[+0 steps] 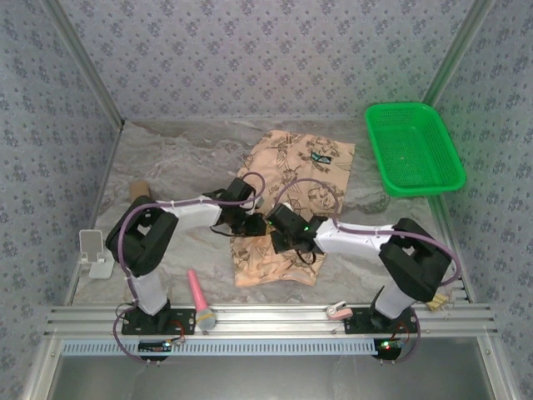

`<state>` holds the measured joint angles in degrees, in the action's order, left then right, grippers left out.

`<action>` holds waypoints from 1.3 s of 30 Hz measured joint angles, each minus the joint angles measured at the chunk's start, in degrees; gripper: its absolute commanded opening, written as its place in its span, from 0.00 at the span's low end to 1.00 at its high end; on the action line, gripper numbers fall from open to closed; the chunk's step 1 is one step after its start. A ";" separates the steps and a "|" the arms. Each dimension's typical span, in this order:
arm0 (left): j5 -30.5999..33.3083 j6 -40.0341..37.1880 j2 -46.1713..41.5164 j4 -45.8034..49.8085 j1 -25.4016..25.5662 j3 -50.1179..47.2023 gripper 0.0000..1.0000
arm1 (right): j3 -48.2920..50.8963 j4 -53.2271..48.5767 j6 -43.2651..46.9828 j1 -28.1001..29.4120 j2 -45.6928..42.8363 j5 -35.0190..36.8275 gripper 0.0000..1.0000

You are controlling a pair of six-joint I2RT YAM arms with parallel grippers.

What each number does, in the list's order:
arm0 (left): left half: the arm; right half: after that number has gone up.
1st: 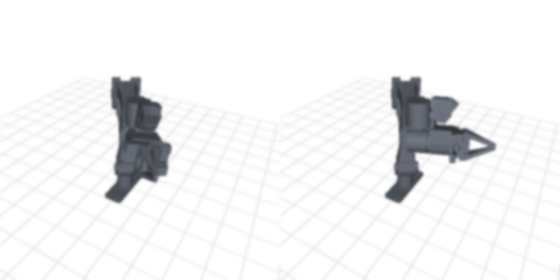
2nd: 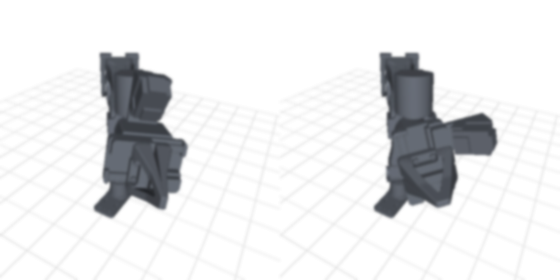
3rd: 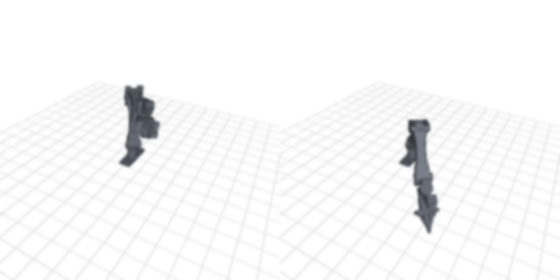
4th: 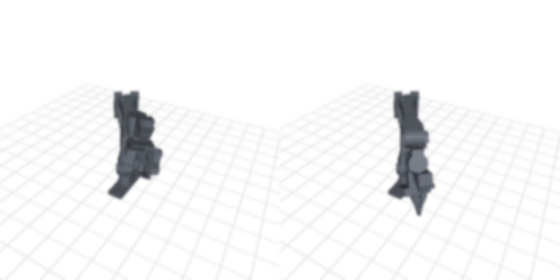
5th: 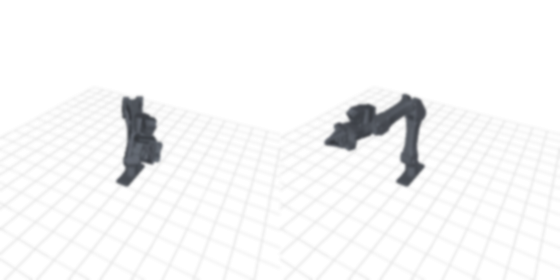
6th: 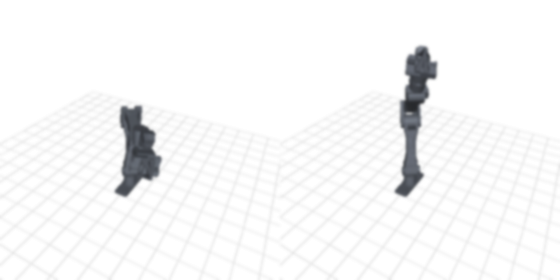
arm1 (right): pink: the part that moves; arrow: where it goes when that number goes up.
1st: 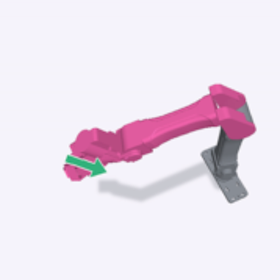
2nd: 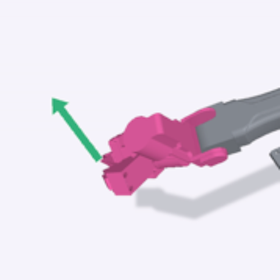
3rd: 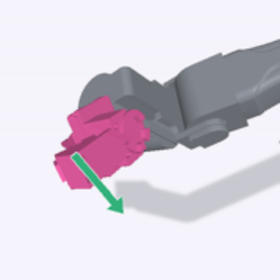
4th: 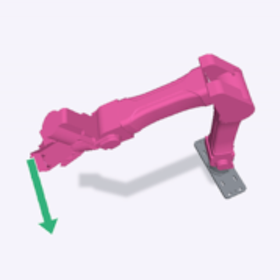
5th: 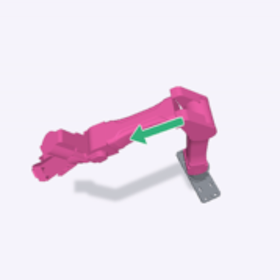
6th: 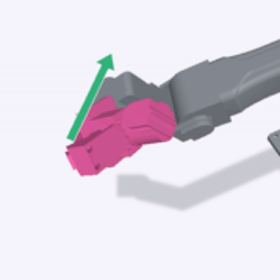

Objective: Fold the inside-out t-shirt

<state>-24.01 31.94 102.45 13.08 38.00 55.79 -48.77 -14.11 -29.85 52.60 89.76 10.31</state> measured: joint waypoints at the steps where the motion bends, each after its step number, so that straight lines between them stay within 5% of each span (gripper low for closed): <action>1: 0.33 -0.90 -0.11 0.11 -0.07 -0.02 0.00 | 0.48 -0.04 0.02 -0.48 -0.98 0.24 0.00; 5: 0.37 -2.01 -2.12 0.17 -0.92 -1.36 0.00 | 3.72 -0.44 0.31 -3.56 -4.55 0.85 0.01; 8: -2.12 -2.49 -4.66 0.26 -2.10 -2.91 0.00 | 5.70 -1.22 3.21 -5.66 -6.34 -0.33 0.45; 14: -7.41 -3.65 -7.15 0.46 -2.91 -3.30 0.00 | 3.69 -0.37 6.82 2.67 -5.46 -1.22 0.60; 17: -8.72 -4.07 -7.23 1.27 -3.06 -3.30 0.00 | 0.63 0.90 5.70 3.17 -0.42 0.22 0.57; 22: -10.32 -4.55 -8.04 2.29 -4.00 -3.30 0.00 | -0.96 0.46 2.45 3.72 6.03 6.19 0.08; 24: -10.93 -4.59 -8.31 2.54 -4.72 -3.30 0.00 | -0.28 0.20 0.26 3.98 5.35 8.44 0.00; 32: -11.30 -6.45 -8.20 3.63 -6.80 -3.37 0.00 | 7.39 1.84 -1.38 -3.37 -7.69 4.94 0.00; 34: -11.37 -6.91 -7.85 3.43 -6.99 -3.37 0.00 | 9.44 4.52 -0.13 -6.82 -8.04 0.70 0.09; 39: -11.50 -8.55 -5.33 3.34 -7.61 -3.37 0.32 | 13.49 7.30 3.04 -9.77 -6.93 -5.16 0.34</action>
<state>-35.51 23.40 97.12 16.43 30.39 52.42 -35.29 -6.81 -26.81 42.83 82.83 5.15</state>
